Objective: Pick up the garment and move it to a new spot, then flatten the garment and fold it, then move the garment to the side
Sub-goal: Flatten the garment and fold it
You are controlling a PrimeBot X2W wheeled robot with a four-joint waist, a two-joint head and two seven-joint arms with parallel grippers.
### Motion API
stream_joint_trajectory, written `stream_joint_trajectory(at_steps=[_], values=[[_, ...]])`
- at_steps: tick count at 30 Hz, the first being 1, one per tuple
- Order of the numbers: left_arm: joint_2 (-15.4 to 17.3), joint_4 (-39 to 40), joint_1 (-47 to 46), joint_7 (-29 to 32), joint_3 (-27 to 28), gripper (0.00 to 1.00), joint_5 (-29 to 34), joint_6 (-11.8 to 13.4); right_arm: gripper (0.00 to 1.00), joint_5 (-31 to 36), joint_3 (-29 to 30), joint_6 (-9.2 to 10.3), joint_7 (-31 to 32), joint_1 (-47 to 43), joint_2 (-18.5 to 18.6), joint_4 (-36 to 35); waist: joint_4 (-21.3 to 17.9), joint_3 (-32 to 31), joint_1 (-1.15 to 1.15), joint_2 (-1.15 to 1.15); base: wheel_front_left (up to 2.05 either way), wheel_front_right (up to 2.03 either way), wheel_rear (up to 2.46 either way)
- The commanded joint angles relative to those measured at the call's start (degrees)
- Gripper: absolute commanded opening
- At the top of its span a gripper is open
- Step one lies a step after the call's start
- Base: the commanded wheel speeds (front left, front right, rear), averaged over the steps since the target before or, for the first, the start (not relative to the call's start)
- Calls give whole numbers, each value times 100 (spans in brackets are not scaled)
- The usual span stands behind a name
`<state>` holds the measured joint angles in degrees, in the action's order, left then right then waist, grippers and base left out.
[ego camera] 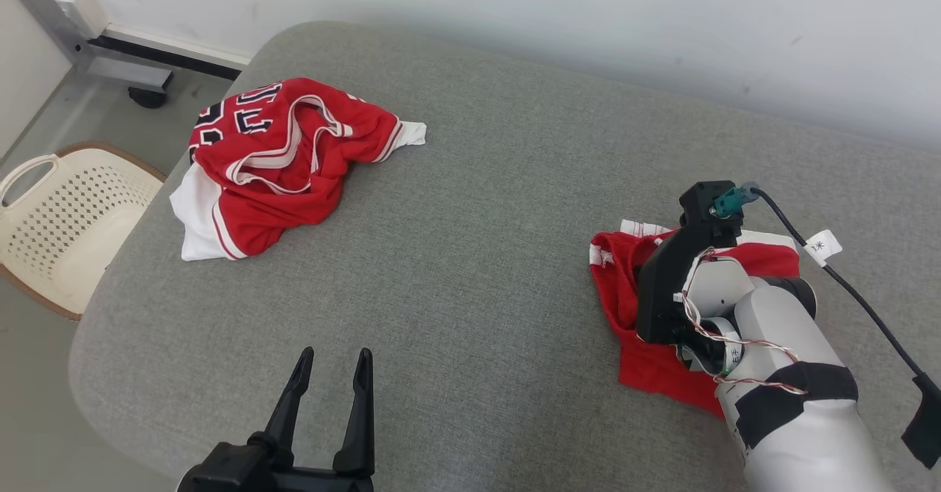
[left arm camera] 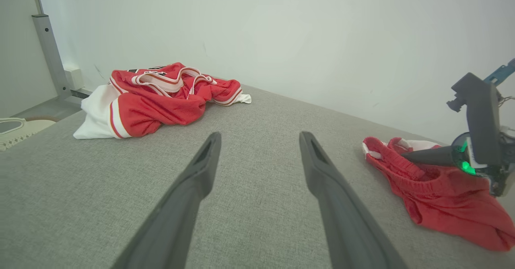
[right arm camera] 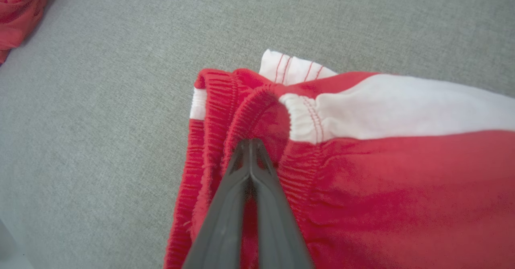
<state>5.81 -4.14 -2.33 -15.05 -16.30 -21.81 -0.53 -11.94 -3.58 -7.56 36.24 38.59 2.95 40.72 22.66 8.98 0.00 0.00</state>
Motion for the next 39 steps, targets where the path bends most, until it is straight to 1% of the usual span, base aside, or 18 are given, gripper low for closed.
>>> stream_joint_trajectory(at_steps=[1, 16, 19, 22, 24, 26, 32, 35, 39], values=[[-21, -3, 24, -21, 12, 100, 15, -18, 0, -72, -14, 12, -71, 76, -7, 54, 33, 11, 0, 0, 0, 0, 0], [-113, -127, 38, -21, 50, 100, 77, -102, 0, -637, -224, 12, -1139, 867, -9, 1160, 110, -27, 0, 0, 0, 0, 0], [-120, -146, 46, -21, 68, 100, 90, -114, 0, -820, -310, 12, -1184, 1024, -9, 1326, 108, -66, 0, 0, 0, 0, 0], [-103, -162, 107, -20, 94, 100, 110, -109, 0, -731, -392, 12, -1142, 1146, -9, 1393, 81, -159, 0, 0, 0, 0, 0], [-82, -156, 143, -21, 112, 100, 119, -94, 0, -575, -393, 12, -1168, 1178, 44, 1339, 50, -239, 0, 0, 0, 0, 0], [-59, -134, 182, -21, 129, 100, 120, -79, 0, -360, -381, 12, -1188, 1133, 220, 1241, 9, -318, 0, 0, 0, 0, 0], [8, -52, 299, -19, 143, 100, 122, -50, 0, 248, -123, 12, -959, 576, 604, 719, -124, -480, 0, 0, 0, 0, 0], [32, -6, 343, 2, 123, 100, 120, -41, 0, 458, 97, 12, -660, 133, 592, 342, -163, -489, 0, 0, 0, 0, 0], [49, 50, 305, 8, 99, 100, 107, -44, 0, 577, 273, 12, -297, -444, 373, -278, -170, -415, 0, 0, 0, 0, 0]])
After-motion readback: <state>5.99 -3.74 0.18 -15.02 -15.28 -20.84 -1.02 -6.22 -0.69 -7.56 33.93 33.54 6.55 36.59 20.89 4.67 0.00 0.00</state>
